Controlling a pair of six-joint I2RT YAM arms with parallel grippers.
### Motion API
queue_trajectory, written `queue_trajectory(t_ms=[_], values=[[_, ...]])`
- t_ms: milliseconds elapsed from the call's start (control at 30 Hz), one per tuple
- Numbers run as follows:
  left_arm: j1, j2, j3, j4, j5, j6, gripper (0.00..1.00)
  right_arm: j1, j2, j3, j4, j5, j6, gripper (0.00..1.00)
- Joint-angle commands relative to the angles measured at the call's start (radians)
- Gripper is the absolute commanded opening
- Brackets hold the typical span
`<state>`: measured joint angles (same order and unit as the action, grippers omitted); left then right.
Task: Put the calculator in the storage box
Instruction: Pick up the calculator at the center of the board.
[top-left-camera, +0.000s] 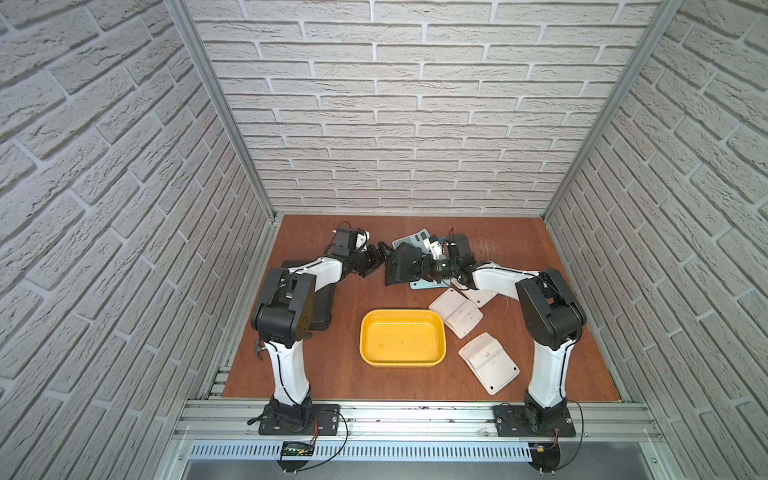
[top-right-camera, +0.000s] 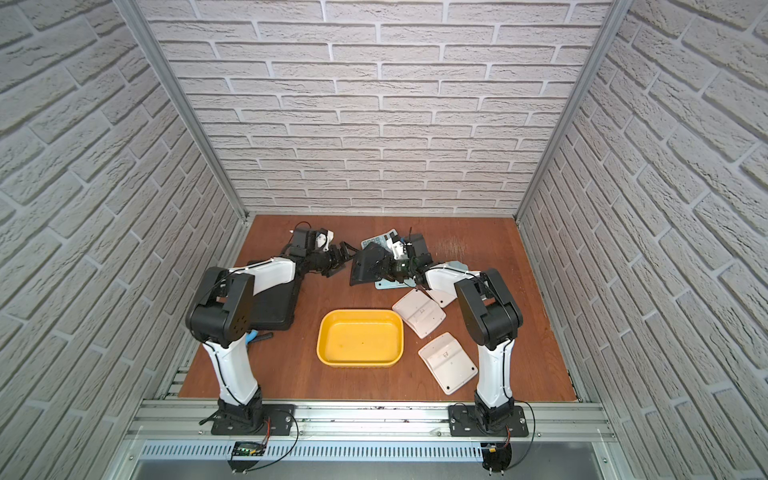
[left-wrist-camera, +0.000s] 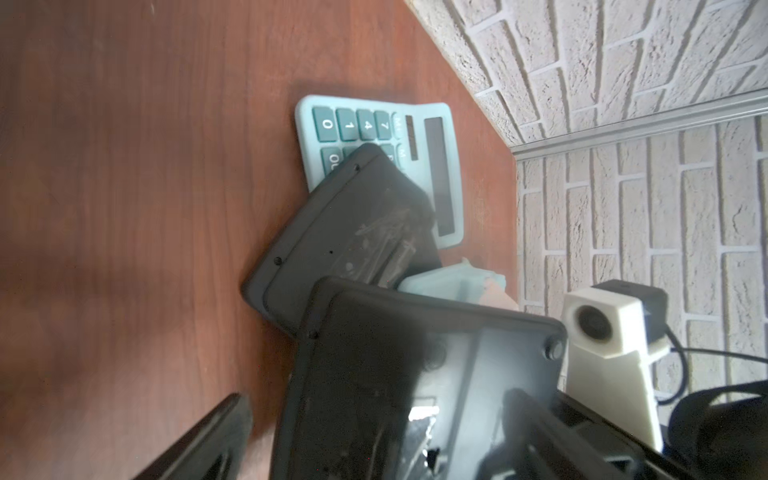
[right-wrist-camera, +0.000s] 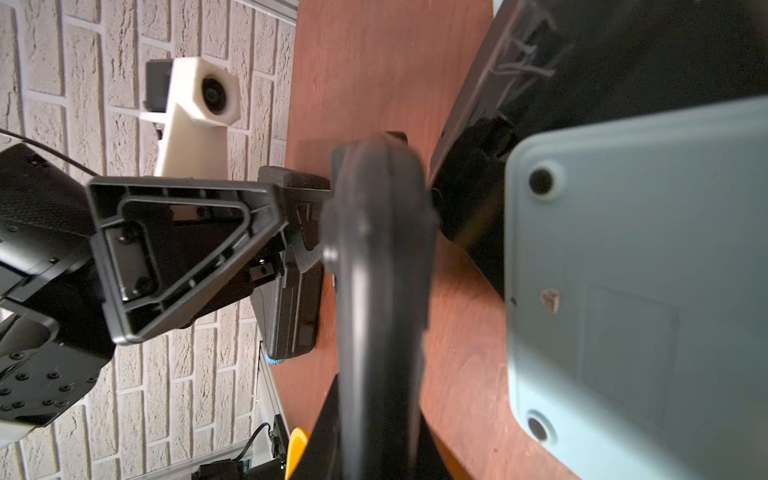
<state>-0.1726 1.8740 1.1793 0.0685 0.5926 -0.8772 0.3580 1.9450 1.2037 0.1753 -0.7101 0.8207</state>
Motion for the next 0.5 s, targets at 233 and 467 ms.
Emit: queue_trajectory(t_ms=[233, 467], values=[[0.010, -0.292, -0.071, -0.310, -0.245, 0.177, 0.98, 0.028, -0.281, 0.049, -0.446, 0.040, -0.185, 0.04], [-0.002, -0.457, -0.183, -0.373, -0.303, 0.191, 0.98, 0.125, -0.448, 0.088, -0.829, 0.268, -0.301, 0.03]])
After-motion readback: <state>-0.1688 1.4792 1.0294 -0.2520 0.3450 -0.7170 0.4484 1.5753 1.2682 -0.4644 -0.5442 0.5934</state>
